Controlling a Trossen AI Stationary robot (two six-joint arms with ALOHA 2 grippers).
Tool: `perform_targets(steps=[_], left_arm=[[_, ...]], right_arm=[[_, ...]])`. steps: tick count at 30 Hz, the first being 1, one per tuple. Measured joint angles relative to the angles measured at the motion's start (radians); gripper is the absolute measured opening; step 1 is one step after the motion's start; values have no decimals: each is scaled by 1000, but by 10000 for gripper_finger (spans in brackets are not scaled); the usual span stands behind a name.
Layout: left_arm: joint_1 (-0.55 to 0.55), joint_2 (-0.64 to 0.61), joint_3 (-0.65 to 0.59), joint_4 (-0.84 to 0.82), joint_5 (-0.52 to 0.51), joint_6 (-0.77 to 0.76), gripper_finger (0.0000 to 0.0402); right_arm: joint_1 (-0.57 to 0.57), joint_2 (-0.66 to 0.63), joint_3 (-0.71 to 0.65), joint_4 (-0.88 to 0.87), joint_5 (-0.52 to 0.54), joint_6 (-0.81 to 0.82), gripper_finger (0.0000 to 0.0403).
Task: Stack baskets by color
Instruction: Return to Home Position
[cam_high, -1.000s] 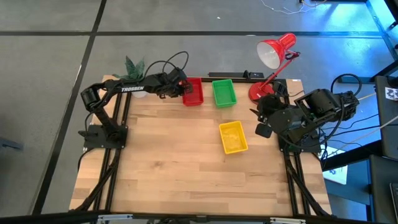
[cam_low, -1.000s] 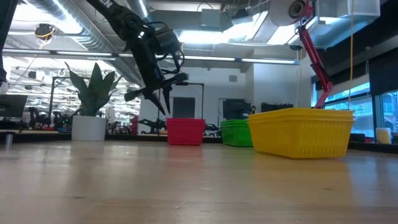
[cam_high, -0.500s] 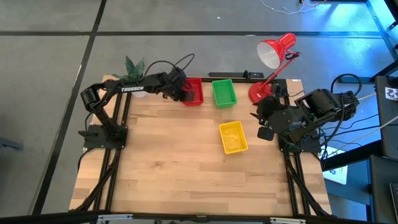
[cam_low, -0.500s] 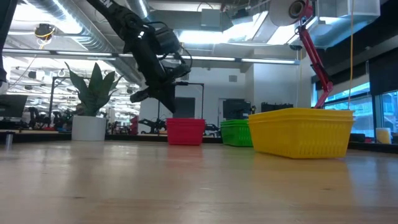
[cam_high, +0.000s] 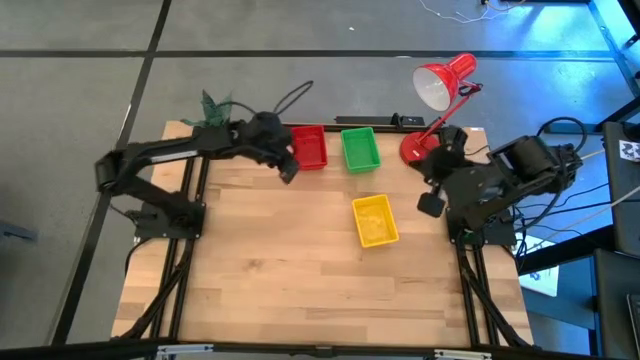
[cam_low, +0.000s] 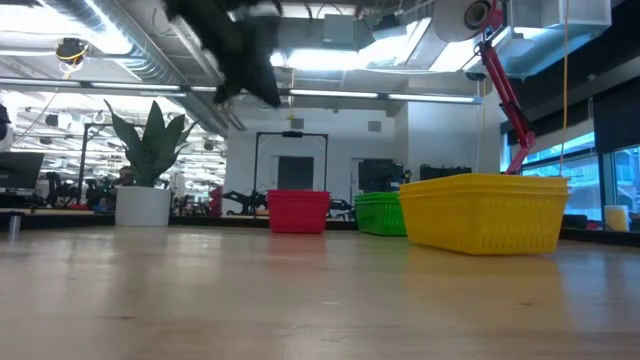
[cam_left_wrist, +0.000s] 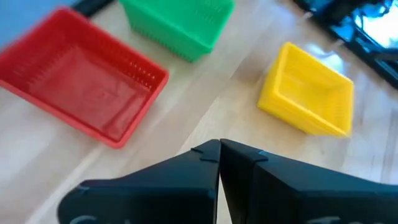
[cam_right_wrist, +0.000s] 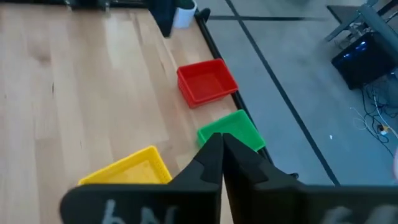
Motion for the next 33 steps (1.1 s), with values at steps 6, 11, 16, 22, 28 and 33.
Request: perform_targets(steps=[6, 11, 16, 22, 28, 33], left_arm=[[-88, -208, 0, -101, -108, 82, 0], [-153, -363, 0, -184, -181, 110, 0], [-218, -494, 0, -258, -309, 102, 0], [-275, -615, 0, -300, -352, 108, 0], [-302, -725, -12, -340, -386, 118, 0], [-308, -833, -86, -321, -387, 118, 0]], right_arm=[[1, -120, -45, -2, -43, 50, 3], [32, -273, -212, 27, -58, 166, 2], [77, -437, -471, 217, -62, 162, 1], [113, -651, -752, 527, -90, 8, 1], [114, -873, -992, 860, -177, -201, 0], [114, -1038, -1130, 944, -191, -243, 0]])
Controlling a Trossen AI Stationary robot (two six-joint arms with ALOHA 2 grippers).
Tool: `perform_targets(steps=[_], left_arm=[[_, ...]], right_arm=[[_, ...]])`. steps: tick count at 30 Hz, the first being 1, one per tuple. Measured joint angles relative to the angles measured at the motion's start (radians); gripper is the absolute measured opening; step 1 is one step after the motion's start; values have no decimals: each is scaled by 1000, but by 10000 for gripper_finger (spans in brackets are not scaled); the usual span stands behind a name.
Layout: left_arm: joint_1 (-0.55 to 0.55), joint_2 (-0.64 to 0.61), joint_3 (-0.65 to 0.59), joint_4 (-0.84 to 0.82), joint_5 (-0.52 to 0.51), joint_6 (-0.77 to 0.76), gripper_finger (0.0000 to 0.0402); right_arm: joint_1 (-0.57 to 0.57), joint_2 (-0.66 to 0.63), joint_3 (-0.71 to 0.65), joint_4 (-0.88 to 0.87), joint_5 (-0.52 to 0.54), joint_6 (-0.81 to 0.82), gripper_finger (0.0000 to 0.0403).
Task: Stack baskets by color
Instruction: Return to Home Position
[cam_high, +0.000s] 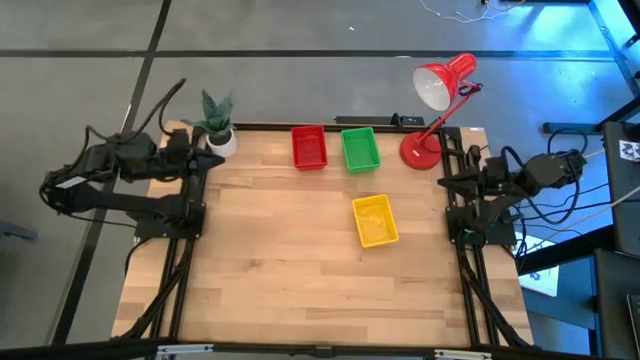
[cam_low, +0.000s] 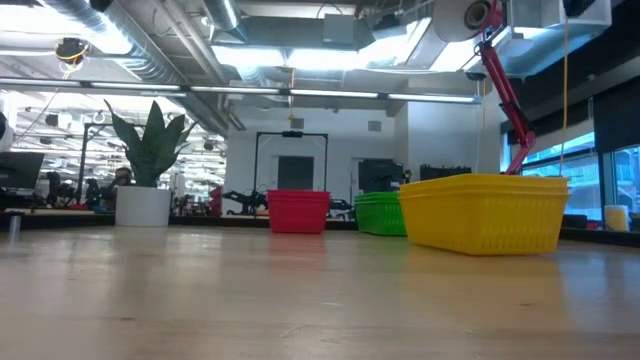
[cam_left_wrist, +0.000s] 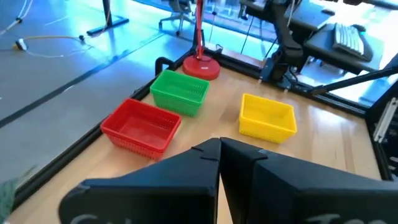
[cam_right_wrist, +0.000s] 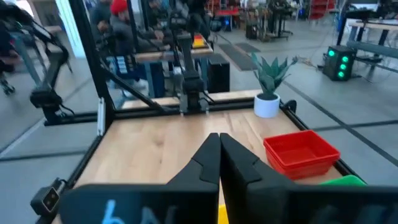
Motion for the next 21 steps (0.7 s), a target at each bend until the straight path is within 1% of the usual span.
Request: perform_targets(steps=[4, 9, 13, 16, 18, 20, 21], left_arm=[[0, -105, -100, 71, 21, -5, 0], [0, -251, -244, 186, 52, -7, 0], [0, -369, -342, 245, 88, -7, 0], [0, -461, -402, 264, 87, -7, 0], [0, -520, -441, 284, 85, -2, 0], [1, -514, -460, 316, 87, 11, 0], [0, -515, -461, 299, 88, 21, 0]], right_arm=[[0, -110, -77, 38, -15, -4, 0], [0, -210, -158, 81, -38, -11, 0], [0, -276, -223, 113, -39, -35, 0], [0, -329, -263, 125, -39, -45, 0], [0, -332, -276, 137, -37, -58, 0], [0, -330, -279, 134, -67, -63, 0], [0, -331, -279, 139, -79, -63, 0]])
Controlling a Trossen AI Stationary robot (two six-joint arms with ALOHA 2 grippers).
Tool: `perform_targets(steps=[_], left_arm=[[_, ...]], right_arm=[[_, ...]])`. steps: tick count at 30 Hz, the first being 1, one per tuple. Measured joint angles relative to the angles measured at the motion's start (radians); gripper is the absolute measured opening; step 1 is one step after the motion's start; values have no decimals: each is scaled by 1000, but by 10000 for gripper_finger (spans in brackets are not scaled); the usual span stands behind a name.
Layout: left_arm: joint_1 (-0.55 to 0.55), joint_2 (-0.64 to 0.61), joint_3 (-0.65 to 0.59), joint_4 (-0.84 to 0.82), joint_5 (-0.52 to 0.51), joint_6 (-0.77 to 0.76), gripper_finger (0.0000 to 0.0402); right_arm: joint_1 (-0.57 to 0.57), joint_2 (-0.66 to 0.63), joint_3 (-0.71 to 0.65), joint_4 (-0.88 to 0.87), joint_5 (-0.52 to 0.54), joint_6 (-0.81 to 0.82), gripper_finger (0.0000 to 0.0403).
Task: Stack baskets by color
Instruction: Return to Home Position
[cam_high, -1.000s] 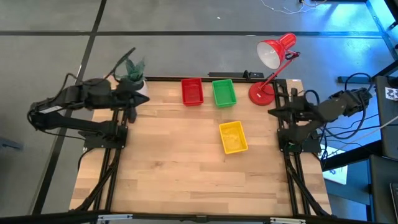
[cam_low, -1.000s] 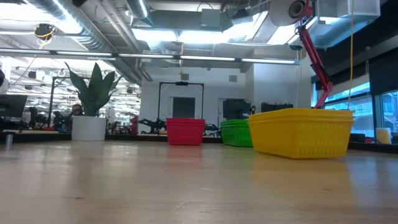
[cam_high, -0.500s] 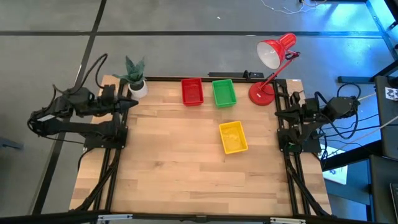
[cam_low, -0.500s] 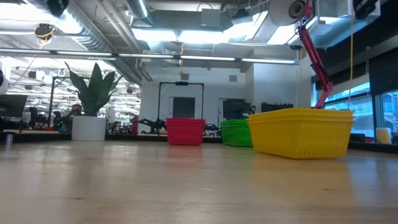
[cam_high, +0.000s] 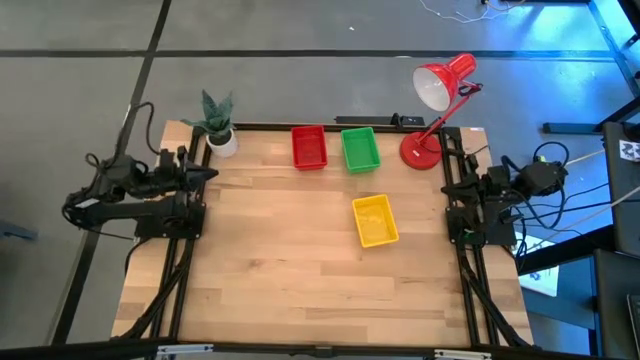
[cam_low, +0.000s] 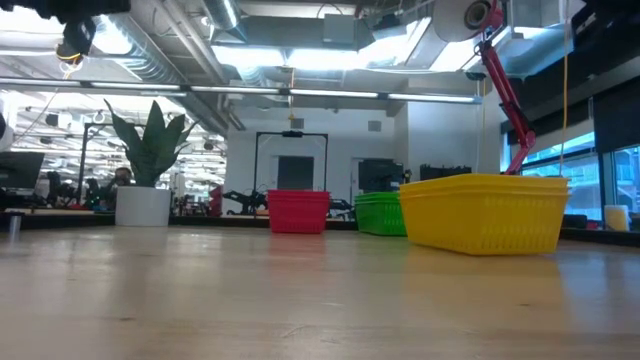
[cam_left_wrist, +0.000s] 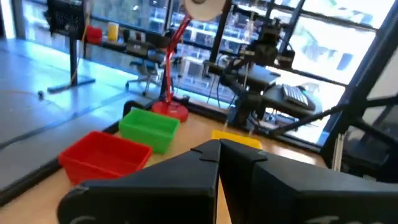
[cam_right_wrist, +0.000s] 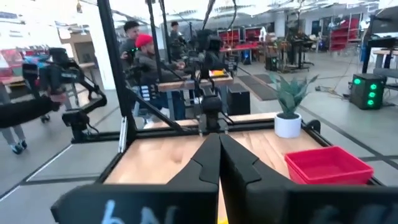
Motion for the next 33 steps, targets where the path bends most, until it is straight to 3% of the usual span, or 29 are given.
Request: perform_targets(steps=[9, 21, 33], left_arm=[[0, -2, -65, 157, 86, 87, 0], [0, -2, -323, 486, 156, 124, 0], [0, -2, -486, 611, 157, 146, 0]], right_arm=[[0, -1, -60, 112, -35, -19, 0], [0, -1, -224, 304, -89, -72, 0], [-2, -1, -442, 571, -114, -172, 0]])
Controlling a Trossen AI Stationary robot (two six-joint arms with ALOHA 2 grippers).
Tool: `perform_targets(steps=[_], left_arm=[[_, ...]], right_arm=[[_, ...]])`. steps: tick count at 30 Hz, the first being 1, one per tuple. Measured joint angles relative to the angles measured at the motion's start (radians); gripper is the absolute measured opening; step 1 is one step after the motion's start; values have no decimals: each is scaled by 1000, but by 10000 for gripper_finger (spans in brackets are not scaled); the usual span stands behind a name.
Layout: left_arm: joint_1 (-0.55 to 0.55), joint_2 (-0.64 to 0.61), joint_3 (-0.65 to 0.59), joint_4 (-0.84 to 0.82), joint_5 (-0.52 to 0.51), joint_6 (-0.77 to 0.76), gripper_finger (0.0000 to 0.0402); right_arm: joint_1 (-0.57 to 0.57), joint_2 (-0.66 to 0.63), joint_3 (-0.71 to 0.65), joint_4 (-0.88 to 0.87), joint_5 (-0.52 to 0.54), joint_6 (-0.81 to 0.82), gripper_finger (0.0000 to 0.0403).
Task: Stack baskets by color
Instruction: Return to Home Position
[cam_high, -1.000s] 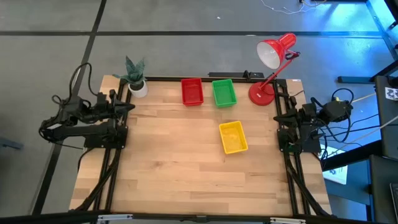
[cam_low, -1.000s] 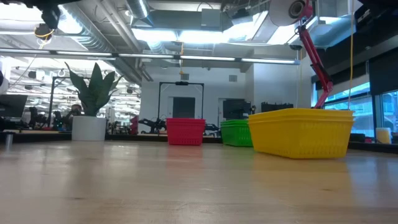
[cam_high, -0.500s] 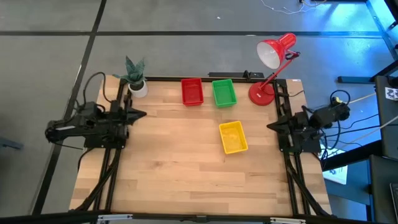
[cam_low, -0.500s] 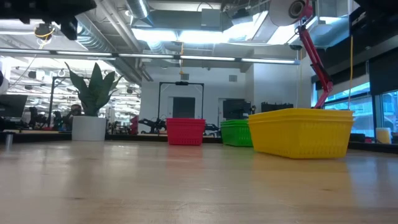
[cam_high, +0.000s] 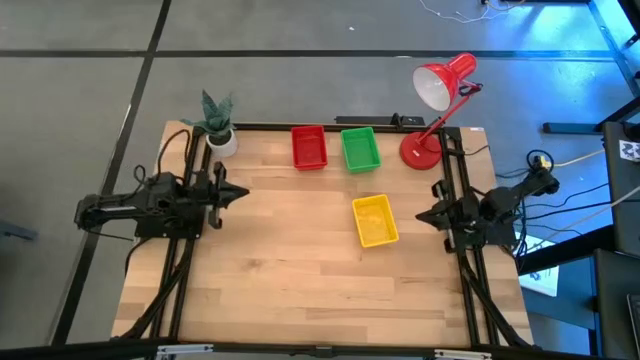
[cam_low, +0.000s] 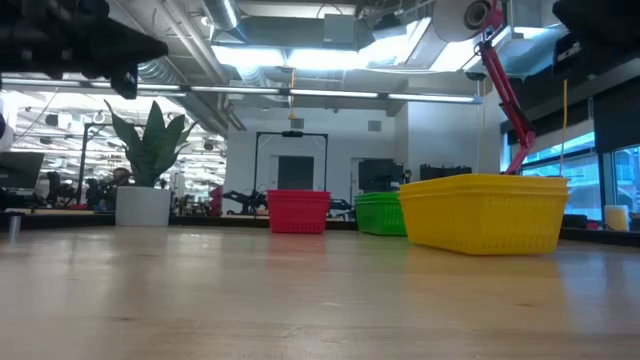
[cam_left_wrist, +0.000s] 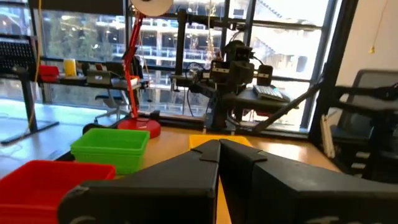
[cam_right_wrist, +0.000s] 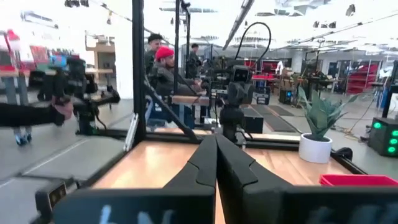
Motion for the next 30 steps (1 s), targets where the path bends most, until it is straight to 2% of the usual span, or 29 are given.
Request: perform_targets(steps=[6, 11, 15, 30], left_arm=[[0, 0, -84, 45, 0, 69, 0], [0, 0, -85, -33, 7, 88, 0], [0, 0, -85, -25, 31, 137, 0], [0, 0, -85, -27, -11, 140, 0]], right_arm=[[0, 0, -63, 23, -1, -34, 0], [0, 1, -107, 27, -1, -26, 0], [0, 1, -107, 8, -1, -31, 0], [-1, 3, -107, -7, 19, -5, 12]])
